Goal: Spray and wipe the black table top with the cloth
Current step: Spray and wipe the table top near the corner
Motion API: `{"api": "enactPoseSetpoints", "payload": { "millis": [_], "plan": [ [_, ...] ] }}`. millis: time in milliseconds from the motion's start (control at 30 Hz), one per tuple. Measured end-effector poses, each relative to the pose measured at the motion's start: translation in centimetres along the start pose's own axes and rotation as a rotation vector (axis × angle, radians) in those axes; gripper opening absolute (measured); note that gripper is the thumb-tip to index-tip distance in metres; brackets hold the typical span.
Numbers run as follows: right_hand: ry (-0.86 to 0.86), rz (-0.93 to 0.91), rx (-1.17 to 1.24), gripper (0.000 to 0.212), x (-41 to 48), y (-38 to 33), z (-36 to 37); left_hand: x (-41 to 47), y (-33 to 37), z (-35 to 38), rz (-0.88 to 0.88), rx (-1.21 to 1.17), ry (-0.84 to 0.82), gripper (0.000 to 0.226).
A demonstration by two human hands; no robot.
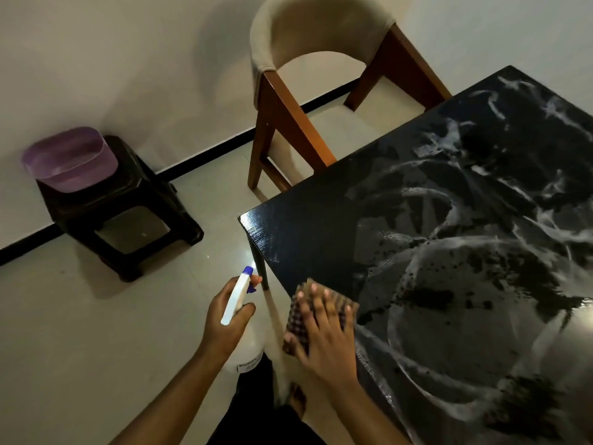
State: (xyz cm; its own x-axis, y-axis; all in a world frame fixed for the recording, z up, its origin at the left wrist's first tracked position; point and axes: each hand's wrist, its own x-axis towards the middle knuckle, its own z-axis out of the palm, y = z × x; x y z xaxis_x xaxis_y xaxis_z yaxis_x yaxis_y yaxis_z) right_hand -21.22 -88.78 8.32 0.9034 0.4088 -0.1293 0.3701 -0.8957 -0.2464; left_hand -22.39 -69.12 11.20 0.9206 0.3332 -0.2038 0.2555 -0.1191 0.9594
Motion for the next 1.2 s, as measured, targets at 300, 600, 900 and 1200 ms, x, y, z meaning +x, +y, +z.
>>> {"api": "enactPoseSetpoints", "payload": {
  "millis": [300,600,900,1200],
  "plan": [
    [0.023,0.103,0.015,0.07,12.9,3.3,-3.5,-1.6,1.0,1.2,0.024,-0.006,-0.024,0.041],
    [0.005,0.107,0.011,0.074,11.9,4.1,-3.3,-3.1,0.9,1.8,0.018,0.012,-0.043,0.053],
    [-0.014,0.072,-0.012,0.077,-4.2,4.0,-0.2,-4.1,-0.3,3.5,-0.035,0.049,-0.045,0.044],
    [0.028,0.217,0.01,0.073,12.0,7.0,-4.3,-3.8,0.2,4.0,-0.011,0.068,-0.081,0.044]
  ]
}}
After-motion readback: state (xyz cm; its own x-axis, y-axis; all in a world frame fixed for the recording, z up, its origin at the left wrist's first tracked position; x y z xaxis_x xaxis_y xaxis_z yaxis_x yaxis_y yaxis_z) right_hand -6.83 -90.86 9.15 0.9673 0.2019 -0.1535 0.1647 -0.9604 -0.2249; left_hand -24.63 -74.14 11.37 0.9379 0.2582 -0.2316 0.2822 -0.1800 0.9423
